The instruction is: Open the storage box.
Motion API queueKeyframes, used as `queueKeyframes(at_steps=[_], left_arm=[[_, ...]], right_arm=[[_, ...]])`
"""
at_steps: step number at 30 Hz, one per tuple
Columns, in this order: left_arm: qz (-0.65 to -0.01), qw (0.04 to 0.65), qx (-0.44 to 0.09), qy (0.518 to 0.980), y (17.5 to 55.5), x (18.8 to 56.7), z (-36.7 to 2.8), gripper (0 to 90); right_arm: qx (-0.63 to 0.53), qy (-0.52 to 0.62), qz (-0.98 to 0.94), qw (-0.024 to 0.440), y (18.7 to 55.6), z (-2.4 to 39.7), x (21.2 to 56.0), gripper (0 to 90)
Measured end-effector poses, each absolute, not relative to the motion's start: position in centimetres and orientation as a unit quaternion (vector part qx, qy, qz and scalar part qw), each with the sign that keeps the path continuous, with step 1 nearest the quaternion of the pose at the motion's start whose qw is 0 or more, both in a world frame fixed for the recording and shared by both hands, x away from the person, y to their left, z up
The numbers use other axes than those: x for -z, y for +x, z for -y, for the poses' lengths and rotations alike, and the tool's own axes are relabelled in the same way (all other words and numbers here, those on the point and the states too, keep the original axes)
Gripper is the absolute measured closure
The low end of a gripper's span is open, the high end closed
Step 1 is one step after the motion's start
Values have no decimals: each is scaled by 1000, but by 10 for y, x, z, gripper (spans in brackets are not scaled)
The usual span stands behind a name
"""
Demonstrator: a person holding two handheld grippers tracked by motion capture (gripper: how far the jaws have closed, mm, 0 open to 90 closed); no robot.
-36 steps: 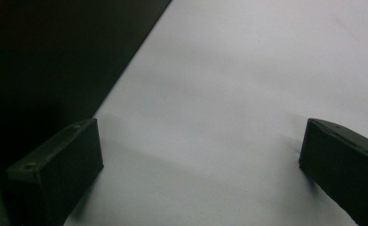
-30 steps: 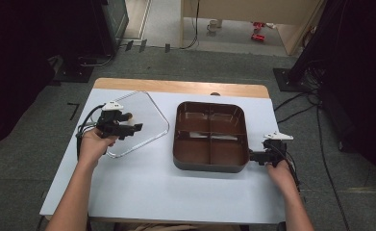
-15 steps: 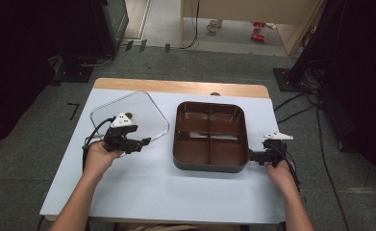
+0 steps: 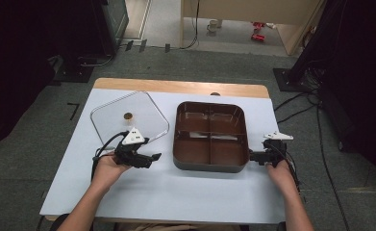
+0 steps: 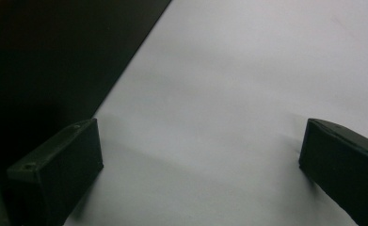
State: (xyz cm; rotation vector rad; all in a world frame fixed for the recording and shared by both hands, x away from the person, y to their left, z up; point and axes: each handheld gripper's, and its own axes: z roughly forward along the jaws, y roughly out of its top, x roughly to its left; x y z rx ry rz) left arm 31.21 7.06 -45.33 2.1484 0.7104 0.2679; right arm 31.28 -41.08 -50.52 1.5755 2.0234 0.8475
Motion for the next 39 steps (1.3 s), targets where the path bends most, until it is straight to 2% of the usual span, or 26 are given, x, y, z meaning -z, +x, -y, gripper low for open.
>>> queueKeyframes(at_steps=[12, 24, 30, 39], left_arm=[[-243, 394, -85, 882, 303, 473, -48, 230], [-237, 361, -100, 896, 306, 493, -24, 234], [-238, 378, -95, 890, 308, 497, -23, 198], [-237, 385, -99, 886, 306, 499, -24, 194]], right_arm=[[-306, 569, -731, 219, 313, 411, 505, 0], [-306, 570, -731, 218, 313, 411, 505, 0], [-306, 569, -731, 219, 313, 411, 505, 0], [-306, 569, -731, 219, 313, 411, 505, 0]])
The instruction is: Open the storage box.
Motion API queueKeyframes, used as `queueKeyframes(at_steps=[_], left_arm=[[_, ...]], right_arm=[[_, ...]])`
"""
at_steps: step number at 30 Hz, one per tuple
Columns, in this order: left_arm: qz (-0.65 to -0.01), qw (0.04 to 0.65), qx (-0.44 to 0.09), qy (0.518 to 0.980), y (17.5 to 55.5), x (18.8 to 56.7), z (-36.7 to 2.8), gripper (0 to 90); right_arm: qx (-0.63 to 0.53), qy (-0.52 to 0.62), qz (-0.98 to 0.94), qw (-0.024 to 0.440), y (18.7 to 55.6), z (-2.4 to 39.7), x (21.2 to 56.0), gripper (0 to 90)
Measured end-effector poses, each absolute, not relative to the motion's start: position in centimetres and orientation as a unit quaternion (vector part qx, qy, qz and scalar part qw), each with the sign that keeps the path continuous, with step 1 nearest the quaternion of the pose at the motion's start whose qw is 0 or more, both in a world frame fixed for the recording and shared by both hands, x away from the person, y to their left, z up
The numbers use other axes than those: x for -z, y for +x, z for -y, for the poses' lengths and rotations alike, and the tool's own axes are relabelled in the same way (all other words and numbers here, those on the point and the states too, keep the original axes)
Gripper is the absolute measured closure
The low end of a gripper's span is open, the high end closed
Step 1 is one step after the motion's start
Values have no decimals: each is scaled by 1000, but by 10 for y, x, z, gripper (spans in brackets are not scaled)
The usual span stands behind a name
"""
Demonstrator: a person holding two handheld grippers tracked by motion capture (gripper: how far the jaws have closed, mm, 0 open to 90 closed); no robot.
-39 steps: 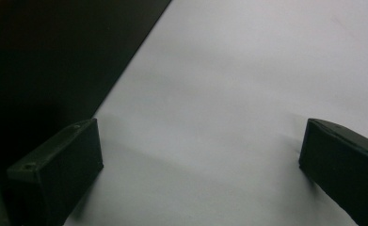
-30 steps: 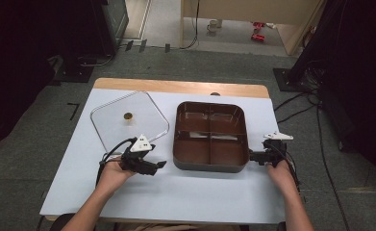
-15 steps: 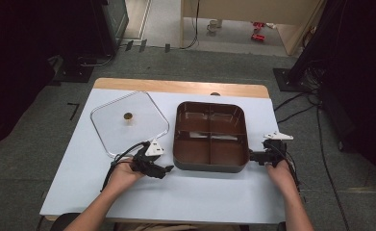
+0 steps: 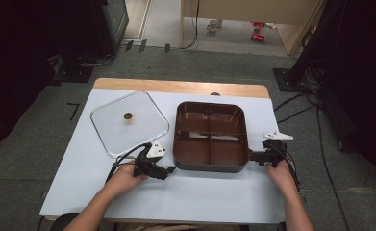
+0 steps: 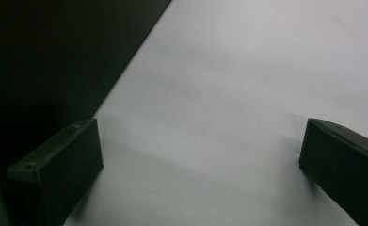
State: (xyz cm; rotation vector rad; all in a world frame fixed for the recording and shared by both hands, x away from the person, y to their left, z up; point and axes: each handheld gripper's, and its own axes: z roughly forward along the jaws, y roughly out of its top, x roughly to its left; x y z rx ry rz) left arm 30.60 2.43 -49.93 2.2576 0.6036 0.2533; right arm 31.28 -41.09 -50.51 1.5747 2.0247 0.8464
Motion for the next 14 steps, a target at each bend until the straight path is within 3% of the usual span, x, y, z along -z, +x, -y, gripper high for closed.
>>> queueKeyframes(at_steps=[7, 9, 14], left_arm=[[-250, 380, -109, 884, 303, 499, -23, 179], [-275, 373, -122, 878, 301, 500, -22, 106], [-283, 371, -122, 876, 302, 500, -21, 101]], right_arm=[[-306, 569, -732, 219, 313, 411, 505, 0], [-306, 569, -732, 219, 313, 411, 505, 0], [-306, 569, -732, 219, 313, 411, 505, 0]])
